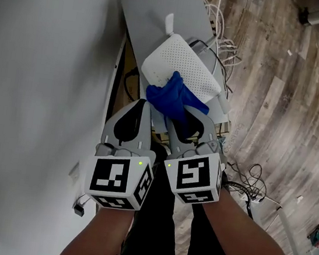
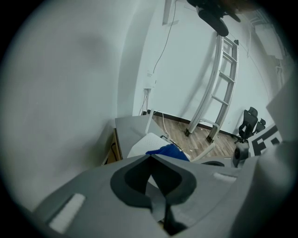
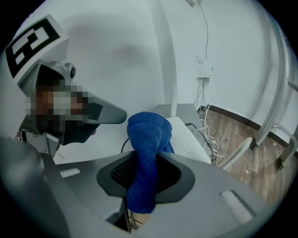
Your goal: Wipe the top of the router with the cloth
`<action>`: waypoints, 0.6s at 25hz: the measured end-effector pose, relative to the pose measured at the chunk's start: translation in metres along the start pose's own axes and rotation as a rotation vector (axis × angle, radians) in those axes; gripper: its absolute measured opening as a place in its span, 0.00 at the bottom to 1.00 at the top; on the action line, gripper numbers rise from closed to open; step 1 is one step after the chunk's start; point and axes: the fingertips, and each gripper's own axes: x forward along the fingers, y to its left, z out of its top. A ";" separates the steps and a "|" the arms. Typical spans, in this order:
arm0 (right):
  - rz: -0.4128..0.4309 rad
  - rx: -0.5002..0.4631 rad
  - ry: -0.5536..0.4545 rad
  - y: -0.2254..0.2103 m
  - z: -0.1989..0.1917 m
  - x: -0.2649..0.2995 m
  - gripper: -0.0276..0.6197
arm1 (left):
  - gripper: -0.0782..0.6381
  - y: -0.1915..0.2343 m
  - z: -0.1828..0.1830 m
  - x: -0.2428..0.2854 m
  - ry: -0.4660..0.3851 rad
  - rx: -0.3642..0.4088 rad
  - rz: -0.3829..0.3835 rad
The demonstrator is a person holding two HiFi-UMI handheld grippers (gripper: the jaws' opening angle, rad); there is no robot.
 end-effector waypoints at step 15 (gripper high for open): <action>-0.197 0.198 -0.041 -0.069 -0.014 -0.025 0.23 | 0.11 -0.053 0.009 0.032 0.033 0.070 -0.081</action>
